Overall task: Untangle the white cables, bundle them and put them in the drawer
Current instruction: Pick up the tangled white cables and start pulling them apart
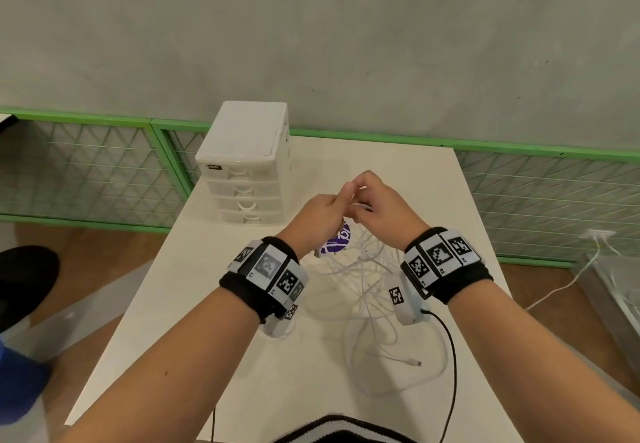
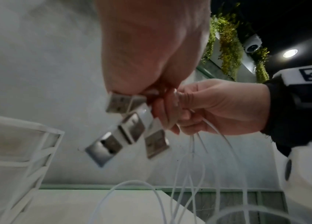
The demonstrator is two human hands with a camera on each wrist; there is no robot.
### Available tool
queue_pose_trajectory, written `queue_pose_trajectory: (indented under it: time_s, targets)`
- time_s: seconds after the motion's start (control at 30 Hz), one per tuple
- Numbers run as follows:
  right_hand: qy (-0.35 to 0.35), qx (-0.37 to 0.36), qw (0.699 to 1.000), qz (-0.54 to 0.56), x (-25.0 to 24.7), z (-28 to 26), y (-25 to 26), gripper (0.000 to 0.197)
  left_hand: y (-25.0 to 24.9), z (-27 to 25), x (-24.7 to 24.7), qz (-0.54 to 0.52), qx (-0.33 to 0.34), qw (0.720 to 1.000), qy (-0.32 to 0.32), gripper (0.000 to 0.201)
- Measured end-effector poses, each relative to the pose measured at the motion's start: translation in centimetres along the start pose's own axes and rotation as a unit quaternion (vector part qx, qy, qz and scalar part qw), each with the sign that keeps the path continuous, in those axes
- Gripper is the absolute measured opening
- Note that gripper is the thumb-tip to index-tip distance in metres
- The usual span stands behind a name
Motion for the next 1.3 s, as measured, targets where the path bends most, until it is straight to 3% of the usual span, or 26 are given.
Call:
queue_pose_trajectory:
  time_s: [0.1, 0.2, 0.53, 0.6, 0.7, 0.77, 0.83, 0.93, 1.0, 1.2, 1.3]
  targets:
    - [0.025, -0.004, 0.999, 0.023, 0.0, -0.2, -0.5, 0.018, -0.5, -0.3, 0.0, 0.054, -0.012, 0.997, 0.046, 0.068]
    - [-0.005, 0.015, 0.999, 0.047, 0.1, -0.6, -2.7, 0.019, -0.6, 0.0, -1.6, 0.094, -0.007, 0.996, 0.011, 0.061]
    - [-0.033, 0.117, 0.991, 0.050, 2.8, -2.6, -8.4, 0.003, -4.0, -1.3, -3.5, -0.066, 0.091, 0.988, -0.107, 0.050]
    - [-0.023, 0.121, 0.992, 0.043, 2.1, -2.5, -8.3, 0.012, -3.9, -1.6, -4.0, -0.087, 0.098, 0.983, -0.126, 0.050]
    - [-0.069, 0.081, 0.993, 0.050, 0.5, -2.0, -6.8, 0.038, -3.9, -1.7, -4.7, -0.095, 0.100, 0.979, -0.146, 0.049]
    - [-0.153, 0.013, 0.987, 0.055, -0.6, -1.7, -4.6, 0.027, -4.1, -1.7, -4.7, -0.084, 0.102, 0.982, -0.137, 0.048]
    - [-0.174, -0.021, 0.981, 0.081, -0.4, -1.6, -2.9, 0.019, -4.2, -1.9, -4.5, -0.076, 0.100, 0.984, -0.129, 0.048]
    - [-0.177, 0.008, 0.981, 0.076, 0.6, -1.6, -2.9, 0.025, -4.6, -2.0, -4.4, -0.087, 0.097, 0.983, -0.131, 0.048]
    - [-0.160, 0.045, 0.985, 0.050, 1.3, -2.0, -4.2, 0.026, -4.9, -2.1, -4.6, -0.101, 0.101, 0.981, -0.133, 0.048]
    - [-0.007, 0.154, 0.987, -0.047, 3.1, -2.4, -6.9, 0.026, -5.0, -2.8, -3.8, -0.073, 0.125, 0.984, -0.100, 0.048]
    - [0.088, 0.183, 0.975, -0.088, 3.7, -2.6, -7.8, 0.068, -4.5, -2.8, -3.6, -0.089, 0.112, 0.985, -0.096, 0.048]
Point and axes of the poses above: each hand's wrist, its own z-axis towards the middle knuckle, its own x-axis out of the palm, y = z × x, the point moved 6 cm from there along z, towards the middle knuckle, and after that the axes turned 5 degrees about z, right-handed, at the moved point
